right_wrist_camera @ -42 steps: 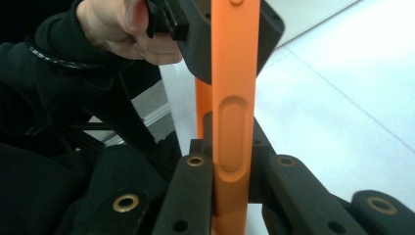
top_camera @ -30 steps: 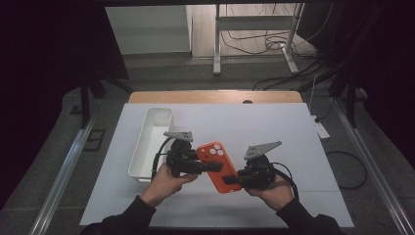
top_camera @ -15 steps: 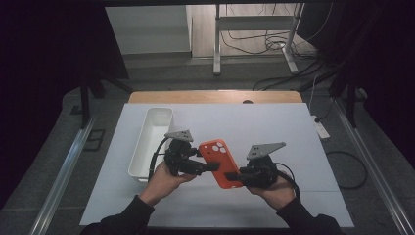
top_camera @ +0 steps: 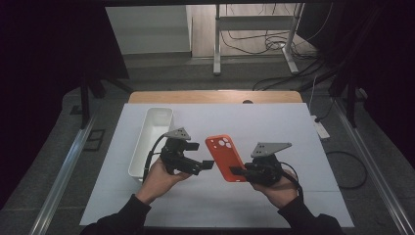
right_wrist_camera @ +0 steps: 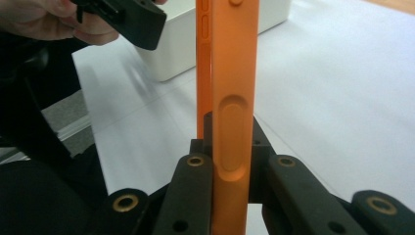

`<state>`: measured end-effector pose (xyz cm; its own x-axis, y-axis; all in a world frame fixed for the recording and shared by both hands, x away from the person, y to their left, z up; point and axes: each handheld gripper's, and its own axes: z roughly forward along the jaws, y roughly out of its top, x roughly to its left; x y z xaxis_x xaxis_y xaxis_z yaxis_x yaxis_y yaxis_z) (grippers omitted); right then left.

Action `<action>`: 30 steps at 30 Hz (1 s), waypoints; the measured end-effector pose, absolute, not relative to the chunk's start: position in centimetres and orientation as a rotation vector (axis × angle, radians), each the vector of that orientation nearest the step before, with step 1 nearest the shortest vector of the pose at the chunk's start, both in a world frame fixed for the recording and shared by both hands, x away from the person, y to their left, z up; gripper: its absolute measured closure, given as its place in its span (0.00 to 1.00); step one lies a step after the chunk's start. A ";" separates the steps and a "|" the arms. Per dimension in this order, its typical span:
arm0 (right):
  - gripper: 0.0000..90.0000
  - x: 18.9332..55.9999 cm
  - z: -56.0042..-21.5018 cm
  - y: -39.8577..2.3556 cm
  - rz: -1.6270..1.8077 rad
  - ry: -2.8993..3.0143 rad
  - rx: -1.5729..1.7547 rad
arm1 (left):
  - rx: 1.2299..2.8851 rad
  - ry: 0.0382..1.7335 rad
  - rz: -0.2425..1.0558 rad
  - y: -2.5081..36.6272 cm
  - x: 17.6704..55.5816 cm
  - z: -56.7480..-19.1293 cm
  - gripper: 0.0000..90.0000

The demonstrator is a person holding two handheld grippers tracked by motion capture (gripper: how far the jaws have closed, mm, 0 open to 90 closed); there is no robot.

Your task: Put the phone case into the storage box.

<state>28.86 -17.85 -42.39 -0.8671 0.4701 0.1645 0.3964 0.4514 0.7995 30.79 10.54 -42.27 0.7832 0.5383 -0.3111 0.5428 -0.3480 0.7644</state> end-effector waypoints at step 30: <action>0.93 28.4 -42.7 -17.0 1.334 2.579 0.767 | 2.018 0.850 -0.058 10.3 30.5 -41.7 0.50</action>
<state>28.44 -16.98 -42.70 -0.8606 0.4978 0.1073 0.3752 0.4774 0.7946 30.50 10.26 -41.74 0.7610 0.5433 -0.3546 0.5865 -0.3424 0.7340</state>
